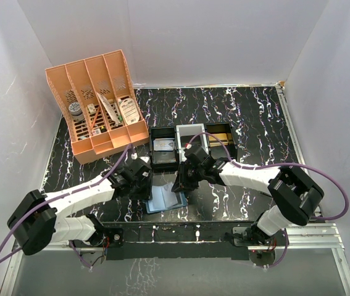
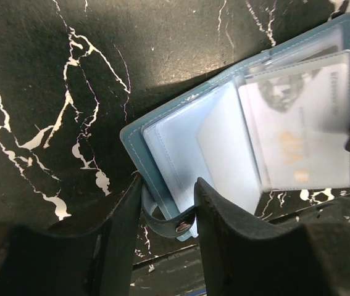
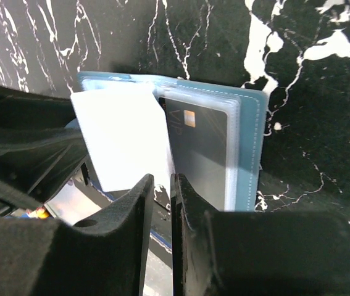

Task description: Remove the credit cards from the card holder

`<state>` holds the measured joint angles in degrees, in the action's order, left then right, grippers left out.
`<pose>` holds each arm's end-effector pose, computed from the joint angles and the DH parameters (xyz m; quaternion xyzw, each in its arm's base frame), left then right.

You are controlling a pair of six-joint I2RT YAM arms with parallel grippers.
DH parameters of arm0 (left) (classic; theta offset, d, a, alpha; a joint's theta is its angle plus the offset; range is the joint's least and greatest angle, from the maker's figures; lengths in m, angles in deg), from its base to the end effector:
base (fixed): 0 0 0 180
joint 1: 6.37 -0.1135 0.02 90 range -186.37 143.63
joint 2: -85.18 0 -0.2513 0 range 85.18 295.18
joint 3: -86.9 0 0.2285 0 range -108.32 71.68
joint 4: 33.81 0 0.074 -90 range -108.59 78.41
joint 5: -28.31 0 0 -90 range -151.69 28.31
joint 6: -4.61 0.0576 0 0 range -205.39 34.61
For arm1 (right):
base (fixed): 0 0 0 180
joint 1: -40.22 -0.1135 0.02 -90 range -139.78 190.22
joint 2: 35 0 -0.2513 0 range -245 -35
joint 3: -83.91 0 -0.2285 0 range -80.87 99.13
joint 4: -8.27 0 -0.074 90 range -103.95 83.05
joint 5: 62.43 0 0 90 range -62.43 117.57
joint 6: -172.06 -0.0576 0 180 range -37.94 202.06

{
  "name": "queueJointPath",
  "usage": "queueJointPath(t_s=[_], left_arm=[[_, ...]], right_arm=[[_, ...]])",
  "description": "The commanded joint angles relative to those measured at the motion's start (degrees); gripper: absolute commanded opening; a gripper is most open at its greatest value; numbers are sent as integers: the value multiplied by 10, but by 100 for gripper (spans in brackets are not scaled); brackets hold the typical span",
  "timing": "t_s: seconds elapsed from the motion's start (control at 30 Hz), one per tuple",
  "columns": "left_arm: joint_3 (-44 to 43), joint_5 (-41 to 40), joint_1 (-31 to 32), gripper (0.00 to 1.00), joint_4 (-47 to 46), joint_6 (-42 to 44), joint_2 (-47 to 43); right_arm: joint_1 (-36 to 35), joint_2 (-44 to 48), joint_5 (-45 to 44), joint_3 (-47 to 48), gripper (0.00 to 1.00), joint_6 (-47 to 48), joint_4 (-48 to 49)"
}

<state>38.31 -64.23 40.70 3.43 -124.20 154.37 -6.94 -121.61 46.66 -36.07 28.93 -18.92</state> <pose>0.1481 -0.1554 0.1567 0.0631 0.9586 -0.1731 0.2172 0.1802 0.2221 0.1585 -0.0027 0.9387 0.3363 0.0755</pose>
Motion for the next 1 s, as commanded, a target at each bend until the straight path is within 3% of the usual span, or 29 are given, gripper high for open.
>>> queueJointPath(t_s=[0.0, 0.3, 0.6, 0.8, 0.97], left_arm=[[-31, -26, 3, 39, 42, -14, -45], [-67, -111, 3, 53, 125, -50, -88], [-50, -94, 3, 63, 72, -38, -96], [-14, -24, 3, 58, -11, -32, -73], [-9, -30, 4, 42, 3, -44, -35]], right_arm=[[-3, 13, -36, -5, 16, -17, 13], [-3, 20, -1, -42, 16, -56, 101], [-3, 21, 16, -36, 16, -64, 119], [-3, 18, 26, -29, 16, -64, 120], [-3, 21, 35, -30, 16, -69, 134]])
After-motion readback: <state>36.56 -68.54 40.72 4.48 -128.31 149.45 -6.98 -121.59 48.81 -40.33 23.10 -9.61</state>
